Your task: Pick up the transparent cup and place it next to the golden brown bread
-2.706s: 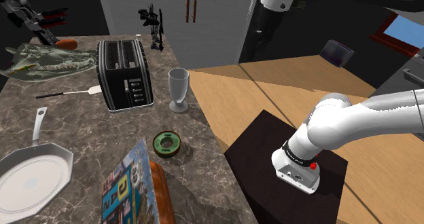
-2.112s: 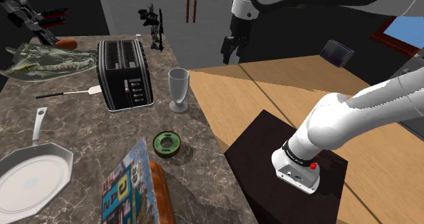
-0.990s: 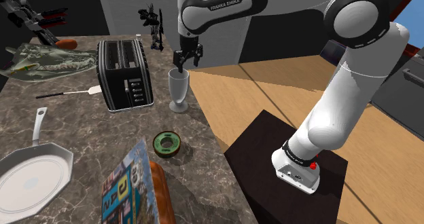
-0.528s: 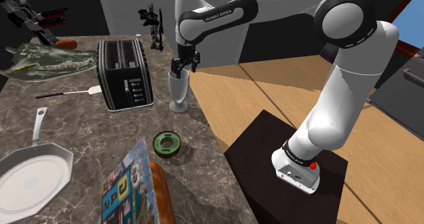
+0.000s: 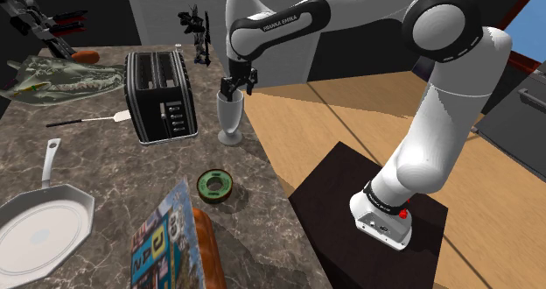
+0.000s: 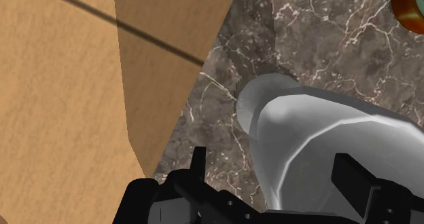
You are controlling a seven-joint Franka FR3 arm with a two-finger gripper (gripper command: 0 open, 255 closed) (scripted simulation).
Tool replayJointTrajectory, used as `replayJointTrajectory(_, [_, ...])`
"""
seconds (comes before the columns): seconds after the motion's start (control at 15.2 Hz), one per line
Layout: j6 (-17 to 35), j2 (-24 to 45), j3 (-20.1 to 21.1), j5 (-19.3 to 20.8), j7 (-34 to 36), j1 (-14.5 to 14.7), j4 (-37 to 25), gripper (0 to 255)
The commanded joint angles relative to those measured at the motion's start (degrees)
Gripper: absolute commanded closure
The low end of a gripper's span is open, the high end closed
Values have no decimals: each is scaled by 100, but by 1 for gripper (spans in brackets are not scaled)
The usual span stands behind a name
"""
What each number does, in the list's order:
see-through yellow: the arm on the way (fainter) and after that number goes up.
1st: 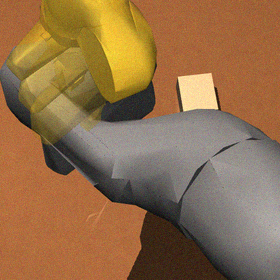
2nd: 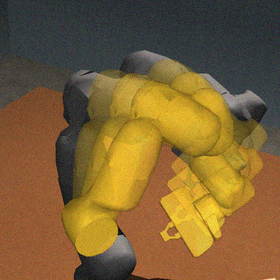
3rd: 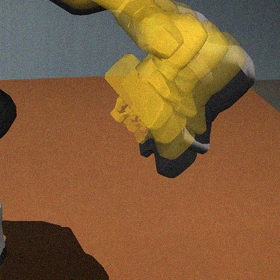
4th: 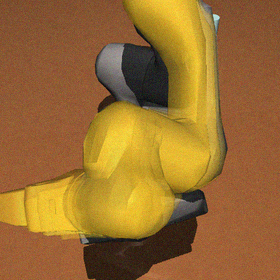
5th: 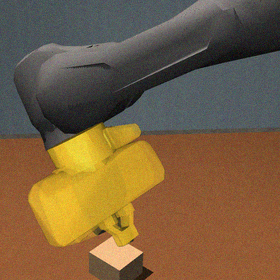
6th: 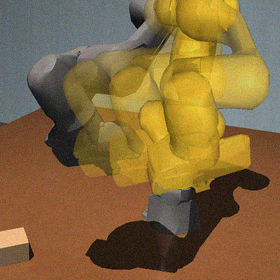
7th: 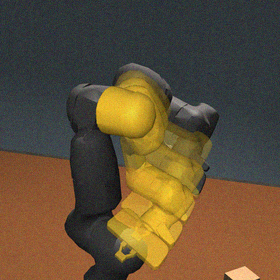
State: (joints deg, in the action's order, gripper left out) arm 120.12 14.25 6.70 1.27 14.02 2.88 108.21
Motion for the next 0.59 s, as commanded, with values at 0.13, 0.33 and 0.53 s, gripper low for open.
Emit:
replayJointTrajectory(0.13, [0, 0, 0, 0, 0, 0, 0, 255])
replayJointTrajectory(0.33, [0, 0, 0, 0, 0, 0, 0, 255])
replayJointTrajectory(0.53, [0, 1, 0, 0, 0, 0, 0, 255])
